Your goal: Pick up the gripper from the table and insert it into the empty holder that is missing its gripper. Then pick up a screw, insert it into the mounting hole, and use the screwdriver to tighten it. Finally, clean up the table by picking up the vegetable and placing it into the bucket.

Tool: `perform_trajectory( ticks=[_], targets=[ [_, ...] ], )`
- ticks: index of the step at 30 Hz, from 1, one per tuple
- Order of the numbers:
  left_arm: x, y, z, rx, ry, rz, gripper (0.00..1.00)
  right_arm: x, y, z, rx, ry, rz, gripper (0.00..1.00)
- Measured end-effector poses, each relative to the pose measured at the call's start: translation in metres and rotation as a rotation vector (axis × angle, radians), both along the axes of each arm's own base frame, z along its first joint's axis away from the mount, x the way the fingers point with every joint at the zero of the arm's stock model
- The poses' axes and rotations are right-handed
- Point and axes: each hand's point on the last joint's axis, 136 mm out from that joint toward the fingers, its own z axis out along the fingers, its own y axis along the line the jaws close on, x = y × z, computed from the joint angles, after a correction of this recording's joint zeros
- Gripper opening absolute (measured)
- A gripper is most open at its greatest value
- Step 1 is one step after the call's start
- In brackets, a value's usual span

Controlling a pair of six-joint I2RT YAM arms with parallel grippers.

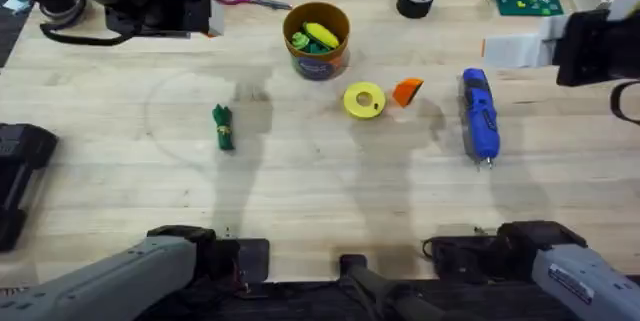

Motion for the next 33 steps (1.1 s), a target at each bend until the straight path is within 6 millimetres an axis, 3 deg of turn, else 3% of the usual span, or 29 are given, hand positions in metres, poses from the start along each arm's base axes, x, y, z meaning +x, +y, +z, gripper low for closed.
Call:
perform_trajectory(
  ticks=[5, 12, 17, 22, 26, 28, 33],
  targets=[
    [0.007, -0.002, 0.004, -0.011, -0.031, -0.007, 0.004, 0.000, 0.000, 0.000, 0.000, 0.000, 0.000, 0.996],
    [0.031, -0.028, 0.024, -0.064, -0.166, -0.120, 0.004, 0.000, 0.000, 0.000, 0.000, 0.000, 0.000, 0.997],
    [0.036, -0.043, 0.030, -0.080, -0.205, -0.171, 0.004, 0.000, 0.000, 0.000, 0.000, 0.000, 0.000, 0.997],
    [0.035, -0.044, 0.030, -0.079, -0.201, -0.181, 0.033, 0.000, 0.000, 0.000, 0.000, 0.000, 0.000, 0.997],
    [0.033, -0.044, 0.028, -0.078, -0.190, -0.184, 0.670, -0.001, 0.000, -0.001, 0.000, 0.003, 0.000, 0.997],
    [0.031, -0.044, 0.027, -0.079, -0.183, -0.182, 0.942, -0.001, 0.000, -0.001, 0.000, 0.003, 0.000, 0.997],
    [0.021, -0.042, 0.028, -0.077, -0.167, -0.183, 0.985, -0.001, 0.000, -0.001, 0.000, 0.006, 0.000, 0.997]
  ],
)
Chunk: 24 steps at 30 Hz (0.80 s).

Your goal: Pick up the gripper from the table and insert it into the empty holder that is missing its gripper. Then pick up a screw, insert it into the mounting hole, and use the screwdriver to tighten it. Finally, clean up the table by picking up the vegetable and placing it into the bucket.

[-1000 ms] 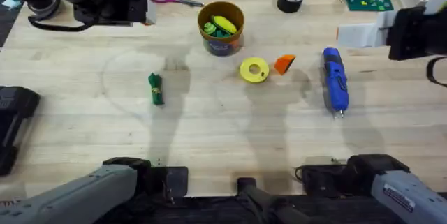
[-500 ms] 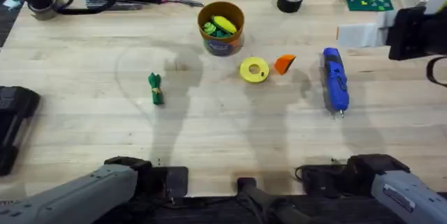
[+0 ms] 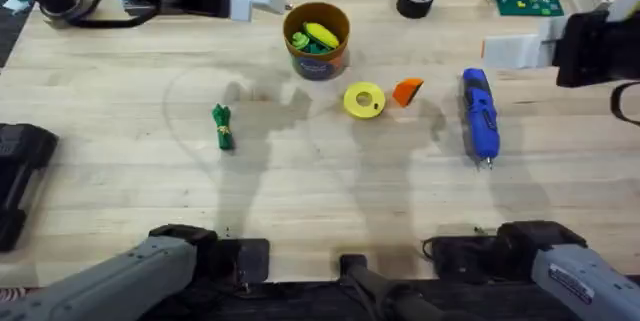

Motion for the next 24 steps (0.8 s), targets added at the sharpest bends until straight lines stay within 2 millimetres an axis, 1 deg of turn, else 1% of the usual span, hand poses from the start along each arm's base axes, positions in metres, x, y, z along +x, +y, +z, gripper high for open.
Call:
perform_trajectory(
  ticks=[2, 8, 11, 20, 24],
  targets=[
    [-0.009, 0.002, 0.008, 0.000, -0.015, 0.002, 0.985, 0.000, 0.000, 0.000, 0.000, 0.000, 0.000, 0.997],
    [-0.041, 0.008, 0.044, -0.015, -0.124, 0.005, 0.986, 0.000, 0.000, 0.000, 0.000, 0.000, 0.000, 0.997],
    [-0.051, 0.010, 0.058, -0.023, -0.175, 0.005, 0.985, 0.000, 0.000, 0.000, 0.000, 0.000, 0.000, 0.997],
    [-0.067, 0.008, 0.077, -0.052, -0.245, -0.013, 0.985, 0.000, 0.000, 0.000, 0.000, 0.000, 0.000, 0.997],
    [-0.075, 0.016, 0.079, 0.003, -0.264, -0.009, 0.985, 0.000, 0.000, 0.000, 0.000, 0.000, 0.000, 0.997]
  ],
)
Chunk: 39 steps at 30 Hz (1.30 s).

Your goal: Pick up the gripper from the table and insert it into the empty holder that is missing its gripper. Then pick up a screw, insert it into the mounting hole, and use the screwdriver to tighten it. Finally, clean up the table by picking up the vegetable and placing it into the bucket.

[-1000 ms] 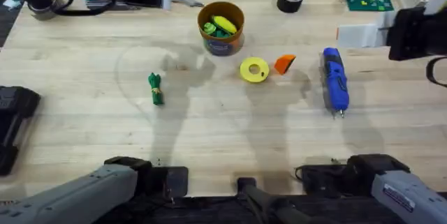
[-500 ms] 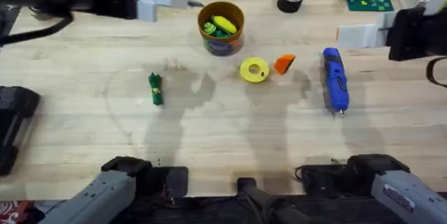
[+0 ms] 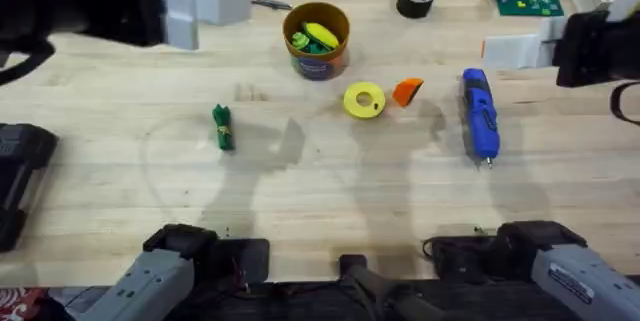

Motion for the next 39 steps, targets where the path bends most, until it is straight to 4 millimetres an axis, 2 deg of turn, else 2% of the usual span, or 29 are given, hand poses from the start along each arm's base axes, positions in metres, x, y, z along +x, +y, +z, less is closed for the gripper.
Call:
perform_trajectory(
  ticks=[3, 10, 15, 19, 22, 25, 32, 39],
  targets=[
    [-0.003, 0.007, 0.000, 0.037, -0.006, 0.022, 0.985, 0.000, 0.000, 0.000, 0.000, 0.000, 0.000, 0.997],
    [-0.002, 0.031, -0.019, 0.142, 0.041, 0.118, 0.986, 0.000, 0.000, 0.000, 0.000, -0.001, 0.000, 0.997],
    [0.012, 0.037, -0.043, 0.178, 0.049, 0.155, 0.985, 0.000, 0.000, 0.000, 0.000, 0.000, 0.000, 0.996],
    [0.031, 0.041, -0.059, 0.176, -0.003, 0.183, 0.985, 0.000, 0.000, 0.000, 0.000, 0.000, 0.000, 0.997],
    [0.037, 0.044, -0.072, 0.166, -0.058, 0.202, 0.986, 0.000, 0.000, 0.000, 0.000, 0.000, 0.000, 0.997],
    [0.036, 0.044, -0.079, 0.148, -0.135, 0.207, 0.985, 0.000, 0.000, 0.000, 0.000, 0.000, 0.000, 0.997],
    [0.025, 0.040, -0.079, 0.081, -0.357, 0.197, 0.986, 0.000, 0.000, 0.000, 0.000, 0.000, 0.000, 0.997],
    [0.013, 0.032, -0.103, 0.017, -0.471, 0.139, 0.986, 0.000, 0.000, 0.000, 0.000, 0.000, 0.000, 0.997]
  ],
)
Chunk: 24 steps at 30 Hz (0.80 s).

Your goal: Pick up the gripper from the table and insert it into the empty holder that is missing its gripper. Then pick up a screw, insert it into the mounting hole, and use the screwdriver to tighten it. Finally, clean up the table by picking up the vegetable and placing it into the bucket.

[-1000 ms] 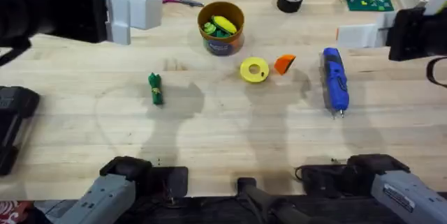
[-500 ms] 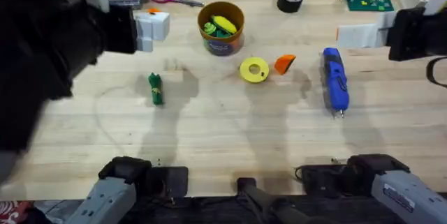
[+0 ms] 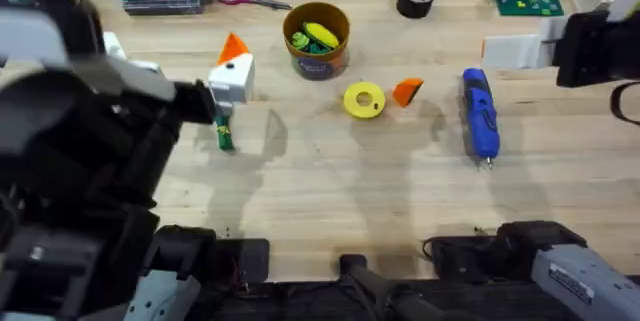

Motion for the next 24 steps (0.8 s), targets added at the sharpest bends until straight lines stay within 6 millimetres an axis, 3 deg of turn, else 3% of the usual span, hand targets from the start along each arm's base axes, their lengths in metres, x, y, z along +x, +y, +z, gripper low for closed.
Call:
perform_trajectory(
  ticks=[16, 24],
  targets=[
    [-0.026, -0.036, -0.028, -0.040, -0.140, -0.243, 0.986, 0.000, 0.000, 0.000, 0.000, 0.000, 0.000, 0.997],
    [-0.035, -0.050, -0.028, -0.046, -0.166, -0.334, 0.985, 0.000, 0.000, 0.000, 0.000, 0.000, 0.000, 0.997]
  ],
)
